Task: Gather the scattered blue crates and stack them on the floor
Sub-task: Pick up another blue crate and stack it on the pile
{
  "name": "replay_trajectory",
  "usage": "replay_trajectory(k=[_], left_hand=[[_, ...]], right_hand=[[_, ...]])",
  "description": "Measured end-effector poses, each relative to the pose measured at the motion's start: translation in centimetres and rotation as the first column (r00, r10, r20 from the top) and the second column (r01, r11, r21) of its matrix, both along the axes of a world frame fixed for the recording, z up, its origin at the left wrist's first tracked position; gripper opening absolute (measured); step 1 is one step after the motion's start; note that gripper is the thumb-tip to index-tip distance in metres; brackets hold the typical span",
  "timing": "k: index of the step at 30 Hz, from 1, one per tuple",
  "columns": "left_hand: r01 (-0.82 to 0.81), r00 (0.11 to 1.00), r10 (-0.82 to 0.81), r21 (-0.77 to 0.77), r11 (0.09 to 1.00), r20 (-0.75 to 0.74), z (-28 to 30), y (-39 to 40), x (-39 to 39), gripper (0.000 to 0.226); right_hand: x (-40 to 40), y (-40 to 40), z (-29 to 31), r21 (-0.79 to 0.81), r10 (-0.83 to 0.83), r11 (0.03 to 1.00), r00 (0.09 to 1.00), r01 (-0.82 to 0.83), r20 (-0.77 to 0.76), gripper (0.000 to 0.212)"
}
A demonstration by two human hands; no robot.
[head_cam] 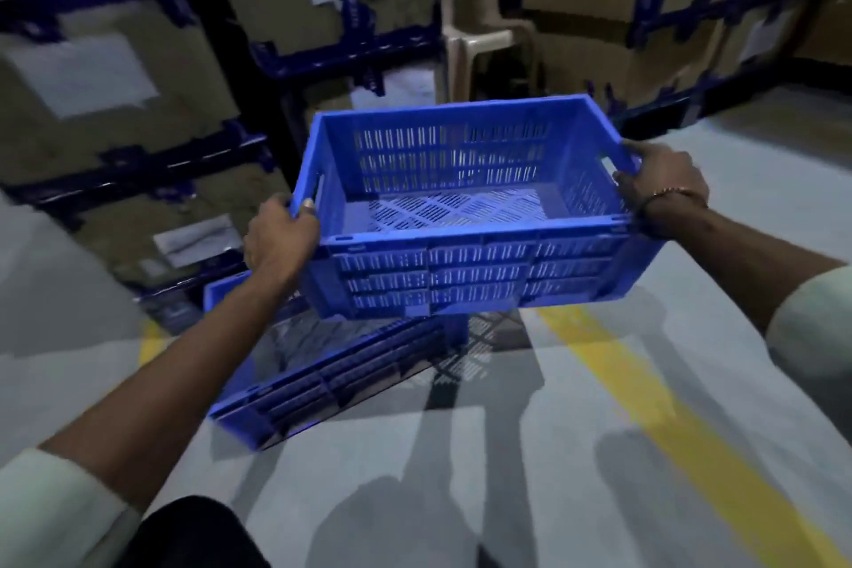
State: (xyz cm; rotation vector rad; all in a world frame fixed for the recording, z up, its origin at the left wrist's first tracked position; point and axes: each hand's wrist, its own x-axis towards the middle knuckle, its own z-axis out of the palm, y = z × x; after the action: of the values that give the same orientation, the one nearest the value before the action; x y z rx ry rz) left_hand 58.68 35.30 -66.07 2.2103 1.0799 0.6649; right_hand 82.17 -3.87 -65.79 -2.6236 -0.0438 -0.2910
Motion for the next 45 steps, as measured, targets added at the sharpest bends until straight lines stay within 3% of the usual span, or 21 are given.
replay_trajectory(k=[3, 7, 12, 17, 24, 32, 39, 43, 45], left_hand=[[-0.086, 0.995, 0.090, -0.096, 0.992, 0.036, -1.0, 2.6, -2.1, 0.051], [-0.191, 0.969, 0.214, -0.174, 0.966, 0.123, -3.2, 6.4, -5.3, 0.060], [-0.276, 0.933, 0.312, -0.201, 0.940, 0.180, -3.4, 7.8, -9.2, 0.037], [-0.186, 0.942, 0.269, -0.356, 0.916, 0.199, -2.9, 8.6, -10.7, 0.020], [-0.083, 0.955, 0.207, -0.476, 0.875, 0.215, -4.2, 9.7, -11.8, 0.017], [-0.136, 0.917, 0.309, -0.531, 0.837, 0.253, -6.5, 12.0, -13.5, 0.032], [-0.104, 0.930, 0.268, -0.521, 0.847, 0.250, -7.8, 13.3, -13.7, 0.030], [-0.124, 0.914, 0.305, -0.533, 0.837, 0.267, -8.1, 13.6, -13.8, 0.018], [-0.145, 0.888, 0.354, -0.552, 0.821, 0.294, -8.1, 13.6, -13.9, 0.020]], right_hand=[[0.6, 4.6, 0.2, 0.101, 0.075, 0.992, 0.996, -0.070, -0.049, 0.050], [0.4, 10.7, -0.1, 0.117, 0.161, 0.981, 0.987, -0.157, -0.021, 0.048], [0.0, 16.2, -1.1, 0.171, 0.272, 0.949, 0.962, -0.266, -0.009, 0.050], [0.3, 17.8, -2.8, 0.249, 0.297, 0.927, 0.954, -0.281, -0.028, 0.046], [4.8, 18.8, -7.3, 0.284, 0.255, 0.932, 0.964, -0.224, -0.079, 0.051], [-0.2, 22.7, -5.3, 0.314, 0.311, 0.904, 0.950, -0.292, -0.011, 0.034], [0.6, 23.0, -6.1, 0.330, 0.383, 0.881, 0.920, -0.339, -0.079, 0.043], [3.1, 22.5, -7.7, 0.410, 0.374, 0.861, 0.921, -0.302, -0.108, 0.054], [1.7, 22.0, -7.4, 0.487, 0.398, 0.821, 0.910, -0.297, -0.115, 0.048]])
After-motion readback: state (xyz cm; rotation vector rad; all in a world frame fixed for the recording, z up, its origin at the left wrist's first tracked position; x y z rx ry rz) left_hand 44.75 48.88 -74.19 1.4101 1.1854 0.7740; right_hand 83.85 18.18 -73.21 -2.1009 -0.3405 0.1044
